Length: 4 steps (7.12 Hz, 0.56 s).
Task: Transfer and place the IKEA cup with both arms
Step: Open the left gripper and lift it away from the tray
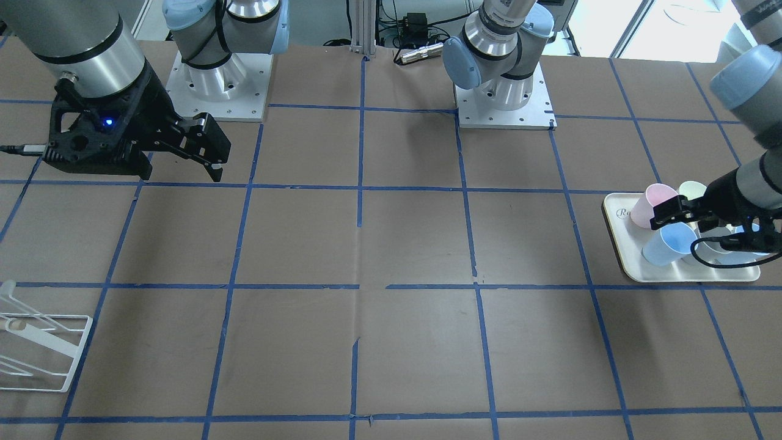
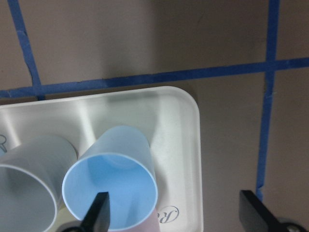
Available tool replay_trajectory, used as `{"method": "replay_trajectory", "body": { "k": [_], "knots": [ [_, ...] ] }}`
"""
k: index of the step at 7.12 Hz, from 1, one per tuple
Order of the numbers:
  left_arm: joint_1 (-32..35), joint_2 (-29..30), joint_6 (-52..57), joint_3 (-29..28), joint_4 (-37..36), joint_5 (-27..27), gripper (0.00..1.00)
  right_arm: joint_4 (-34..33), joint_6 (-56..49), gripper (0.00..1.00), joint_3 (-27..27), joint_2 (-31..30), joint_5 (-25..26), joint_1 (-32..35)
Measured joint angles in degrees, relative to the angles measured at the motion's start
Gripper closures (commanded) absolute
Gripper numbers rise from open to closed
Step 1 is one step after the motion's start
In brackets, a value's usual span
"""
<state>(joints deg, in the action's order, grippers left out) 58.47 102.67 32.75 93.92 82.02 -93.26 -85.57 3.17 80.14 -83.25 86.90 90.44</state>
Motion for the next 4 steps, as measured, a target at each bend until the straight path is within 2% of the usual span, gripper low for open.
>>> {"method": "replay_trajectory", "body": {
  "k": [2,4],
  "knots": [
    [6.61,-4.00,-8.51,-7.41,10.85,3.11,0.00,0.02,-0.01,0.00,0.14,0.01,0.07,0.00],
    [14.67,-8.28,-16.31,-8.80,14.66,4.66,0.00,0.05,-0.01,0.00,0.21,0.01,0.03,-0.01]
  ]
}}
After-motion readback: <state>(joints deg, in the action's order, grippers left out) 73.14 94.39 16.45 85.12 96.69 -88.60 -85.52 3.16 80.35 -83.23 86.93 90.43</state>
